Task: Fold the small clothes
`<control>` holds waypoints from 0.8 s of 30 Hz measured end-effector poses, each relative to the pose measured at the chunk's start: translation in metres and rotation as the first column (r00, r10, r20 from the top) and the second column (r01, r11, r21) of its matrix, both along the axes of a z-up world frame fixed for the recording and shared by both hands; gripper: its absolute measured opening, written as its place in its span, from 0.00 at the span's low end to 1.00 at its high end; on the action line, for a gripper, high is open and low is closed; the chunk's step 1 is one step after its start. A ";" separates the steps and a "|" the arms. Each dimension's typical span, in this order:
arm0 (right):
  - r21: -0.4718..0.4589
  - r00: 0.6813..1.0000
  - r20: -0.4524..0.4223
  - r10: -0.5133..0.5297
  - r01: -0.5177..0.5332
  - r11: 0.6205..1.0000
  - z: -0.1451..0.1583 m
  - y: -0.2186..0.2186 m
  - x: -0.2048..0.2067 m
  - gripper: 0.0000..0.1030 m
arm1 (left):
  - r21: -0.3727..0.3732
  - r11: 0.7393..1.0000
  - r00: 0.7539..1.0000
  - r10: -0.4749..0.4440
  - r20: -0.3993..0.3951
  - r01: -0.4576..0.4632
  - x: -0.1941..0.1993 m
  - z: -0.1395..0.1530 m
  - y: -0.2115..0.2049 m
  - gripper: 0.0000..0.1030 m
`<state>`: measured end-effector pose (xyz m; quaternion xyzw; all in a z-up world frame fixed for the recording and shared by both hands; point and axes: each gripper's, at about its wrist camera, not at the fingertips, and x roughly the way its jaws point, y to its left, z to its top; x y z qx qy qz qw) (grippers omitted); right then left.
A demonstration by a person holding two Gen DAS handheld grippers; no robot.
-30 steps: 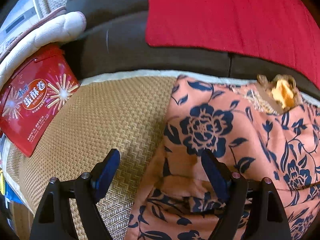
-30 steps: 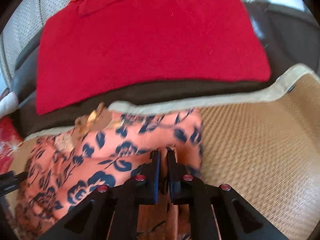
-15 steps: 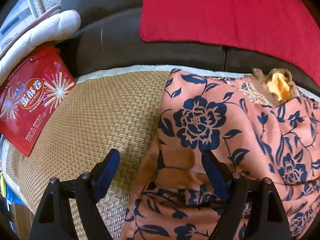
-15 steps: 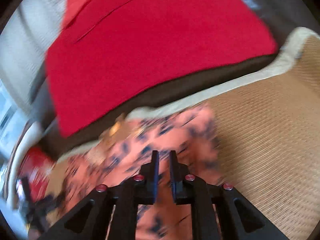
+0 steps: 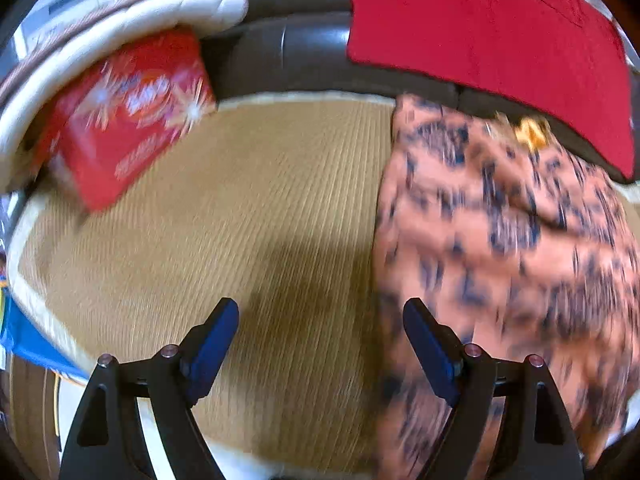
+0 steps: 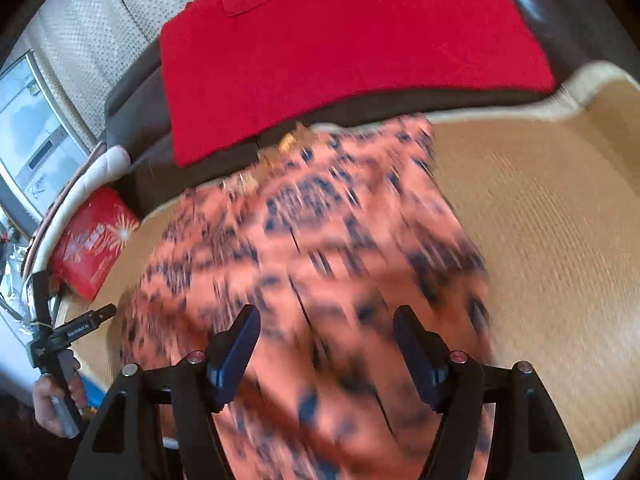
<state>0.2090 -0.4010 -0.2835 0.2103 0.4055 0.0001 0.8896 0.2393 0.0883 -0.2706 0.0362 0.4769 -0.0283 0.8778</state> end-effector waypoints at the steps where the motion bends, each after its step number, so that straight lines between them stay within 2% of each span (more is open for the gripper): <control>1: -0.003 1.000 -0.008 -0.011 0.011 1.000 -0.003 -0.003 -0.015 0.71 | -0.022 1.000 1.000 -0.010 -0.013 0.010 -0.009 -0.002 0.003 0.82; 4: 0.011 0.997 -0.008 -0.080 0.081 0.997 -0.007 -0.018 -0.053 0.71 | -0.091 0.995 0.997 -0.048 -0.056 0.043 -0.045 -0.014 0.011 0.82; 7: 0.029 0.990 -0.027 -0.137 0.138 0.990 -0.015 -0.032 -0.066 0.71 | -0.142 0.988 0.996 -0.063 -0.063 0.053 -0.061 -0.018 0.015 0.82; 9: 0.045 0.984 -0.050 -0.168 0.171 0.984 -0.019 -0.040 -0.077 0.71 | -0.208 0.976 0.995 -0.075 -0.063 0.061 -0.065 -0.019 0.015 0.82; 10: 0.062 0.982 -0.057 -0.183 0.186 0.981 -0.021 -0.043 -0.081 0.71 | -0.225 0.972 0.995 -0.080 -0.061 0.064 -0.067 -0.020 0.014 0.78; 11: 0.077 0.980 -0.059 -0.191 0.195 0.978 -0.024 -0.045 -0.084 0.71 | -0.233 0.970 0.994 -0.088 -0.057 0.072 -0.067 -0.021 0.012 0.74; 12: 0.088 0.978 -0.065 -0.198 0.204 0.975 -0.026 -0.047 -0.087 0.71 | -0.238 0.967 0.993 -0.108 -0.055 0.092 -0.068 -0.023 0.008 0.66; 13: 0.095 0.975 -0.072 -0.208 0.215 0.972 -0.028 -0.049 -0.090 0.71 | -0.240 0.965 0.991 -0.121 -0.058 0.104 -0.069 -0.025 0.006 0.64; 16: 0.115 0.971 -0.074 -0.226 0.234 0.965 -0.033 -0.052 -0.099 0.71 | -0.257 0.957 0.982 -0.163 -0.094 0.134 -0.073 -0.033 -0.004 0.64; 18: 0.120 0.966 -0.086 -0.242 0.251 0.961 -0.036 -0.056 -0.103 0.71 | -0.291 0.943 0.970 -0.206 -0.126 0.162 -0.076 -0.037 -0.013 0.66; 19: 0.127 0.964 -0.089 -0.249 0.259 0.957 -0.037 -0.058 -0.105 0.71 | -0.290 0.941 0.965 -0.222 -0.140 0.174 -0.076 -0.040 -0.017 0.71; 21: 0.165 0.962 -0.092 -0.256 0.268 0.949 -0.039 -0.063 -0.110 0.71 | -0.256 0.948 0.957 -0.236 -0.166 0.189 -0.077 -0.049 -0.024 0.71; 23: 0.217 0.958 -0.110 -0.266 0.284 0.934 -0.044 -0.069 -0.114 0.71 | -0.237 0.952 0.959 -0.235 -0.161 0.194 -0.078 -0.051 -0.027 0.70; 24: 0.237 0.954 -0.123 -0.273 0.295 0.926 -0.046 -0.071 -0.116 0.71 | -0.225 0.952 0.960 -0.241 -0.145 0.205 -0.079 -0.049 -0.028 0.61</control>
